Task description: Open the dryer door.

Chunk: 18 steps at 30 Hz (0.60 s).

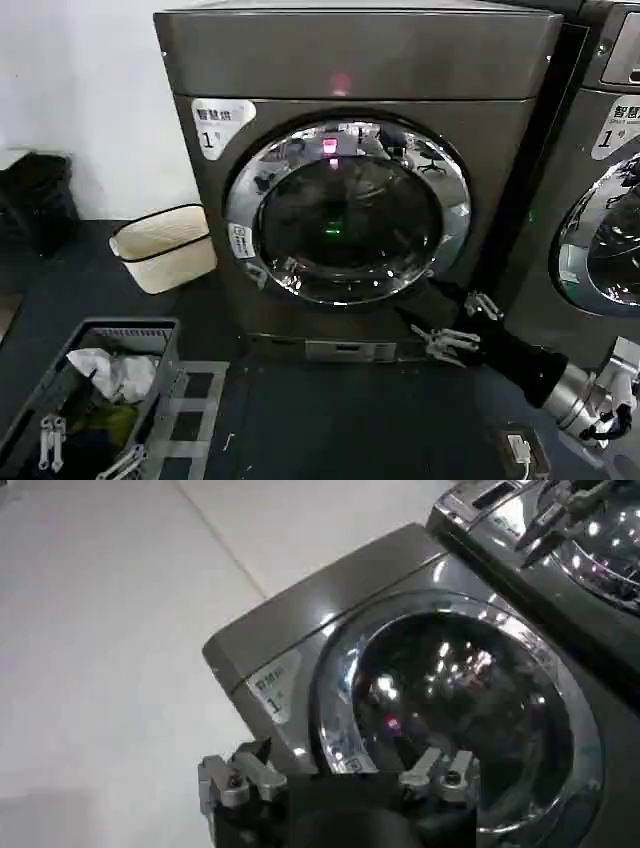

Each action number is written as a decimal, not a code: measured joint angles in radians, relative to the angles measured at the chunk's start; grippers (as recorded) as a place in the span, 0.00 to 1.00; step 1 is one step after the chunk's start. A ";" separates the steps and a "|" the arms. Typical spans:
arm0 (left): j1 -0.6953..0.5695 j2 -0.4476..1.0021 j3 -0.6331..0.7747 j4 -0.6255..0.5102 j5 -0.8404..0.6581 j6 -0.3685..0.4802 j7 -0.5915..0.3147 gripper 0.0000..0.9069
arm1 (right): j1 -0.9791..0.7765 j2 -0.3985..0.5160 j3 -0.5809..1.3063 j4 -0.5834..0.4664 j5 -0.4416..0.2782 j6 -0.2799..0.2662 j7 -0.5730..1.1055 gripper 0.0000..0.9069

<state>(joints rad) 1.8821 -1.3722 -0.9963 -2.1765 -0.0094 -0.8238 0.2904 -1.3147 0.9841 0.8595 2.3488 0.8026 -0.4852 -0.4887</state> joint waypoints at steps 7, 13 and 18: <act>0.007 0.005 -0.007 -0.005 0.000 0.000 0.000 1.00 | 0.036 0.004 -0.077 -0.076 -0.097 0.089 -0.004 1.00; 0.016 0.003 -0.013 -0.014 -0.006 0.000 -0.003 1.00 | 0.079 -0.005 -0.152 -0.167 -0.135 0.159 -0.021 1.00; 0.024 0.000 -0.014 -0.024 -0.006 0.000 -0.003 1.00 | 0.132 -0.023 -0.226 -0.245 -0.145 0.207 -0.027 1.00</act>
<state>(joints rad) 1.9057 -1.3725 -1.0102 -2.2004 -0.0155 -0.8238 0.2875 -1.1822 0.9611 0.6334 2.1041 0.6579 -0.2784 -0.5156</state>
